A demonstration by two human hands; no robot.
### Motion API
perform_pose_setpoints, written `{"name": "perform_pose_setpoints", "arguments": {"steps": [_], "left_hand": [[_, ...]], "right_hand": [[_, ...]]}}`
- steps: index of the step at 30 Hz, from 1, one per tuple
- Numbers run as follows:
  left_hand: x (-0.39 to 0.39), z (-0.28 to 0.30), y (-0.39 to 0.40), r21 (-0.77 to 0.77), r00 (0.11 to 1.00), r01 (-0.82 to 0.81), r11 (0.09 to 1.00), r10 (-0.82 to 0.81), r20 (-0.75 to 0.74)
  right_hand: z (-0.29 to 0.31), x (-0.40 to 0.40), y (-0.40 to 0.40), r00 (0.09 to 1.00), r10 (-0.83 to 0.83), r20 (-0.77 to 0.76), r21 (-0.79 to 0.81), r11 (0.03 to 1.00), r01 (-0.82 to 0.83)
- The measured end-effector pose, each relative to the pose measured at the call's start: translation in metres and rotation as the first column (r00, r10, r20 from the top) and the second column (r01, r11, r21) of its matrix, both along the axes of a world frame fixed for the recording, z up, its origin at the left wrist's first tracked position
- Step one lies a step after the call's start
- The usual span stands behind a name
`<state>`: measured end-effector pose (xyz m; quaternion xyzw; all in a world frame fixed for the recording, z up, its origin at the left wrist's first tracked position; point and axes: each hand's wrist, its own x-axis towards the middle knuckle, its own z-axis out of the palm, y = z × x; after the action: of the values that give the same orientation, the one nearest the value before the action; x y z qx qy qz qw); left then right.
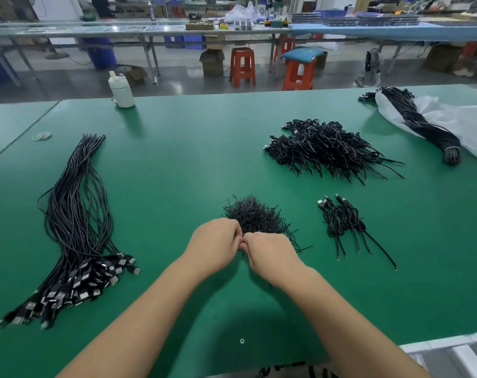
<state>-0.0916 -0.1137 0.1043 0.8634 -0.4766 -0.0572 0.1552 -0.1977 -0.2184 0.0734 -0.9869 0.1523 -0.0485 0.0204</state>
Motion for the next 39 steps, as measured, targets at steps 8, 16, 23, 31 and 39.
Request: {"name": "perform_pose_setpoints", "arguments": {"steps": [8,16,23,31,39], "left_hand": [[0.010,-0.007,0.005,-0.104,0.955,-0.153,0.983,0.120,-0.272],[0.014,0.005,0.009,-0.139,0.188,-0.390,0.910,-0.069,-0.980],[0.019,0.004,0.012,-0.241,0.021,-0.385,0.891,-0.252,-0.967],[0.010,0.003,0.007,-0.451,0.773,-0.258,0.855,-0.098,-0.627],[0.005,0.003,0.015,-0.392,0.975,0.151,0.908,-0.072,0.210]], "right_hand": [[0.008,-0.007,-0.013,0.926,0.067,0.371,-0.199,0.980,0.009],[0.008,-0.015,-0.014,0.772,0.034,0.635,0.126,0.981,-0.147],[0.015,-0.015,-0.006,0.762,-0.023,0.647,0.212,0.966,-0.151],[0.029,0.005,0.010,0.810,-0.554,0.195,0.980,0.148,-0.135],[0.033,0.007,0.008,0.882,-0.470,0.038,0.974,-0.181,-0.139]]}}
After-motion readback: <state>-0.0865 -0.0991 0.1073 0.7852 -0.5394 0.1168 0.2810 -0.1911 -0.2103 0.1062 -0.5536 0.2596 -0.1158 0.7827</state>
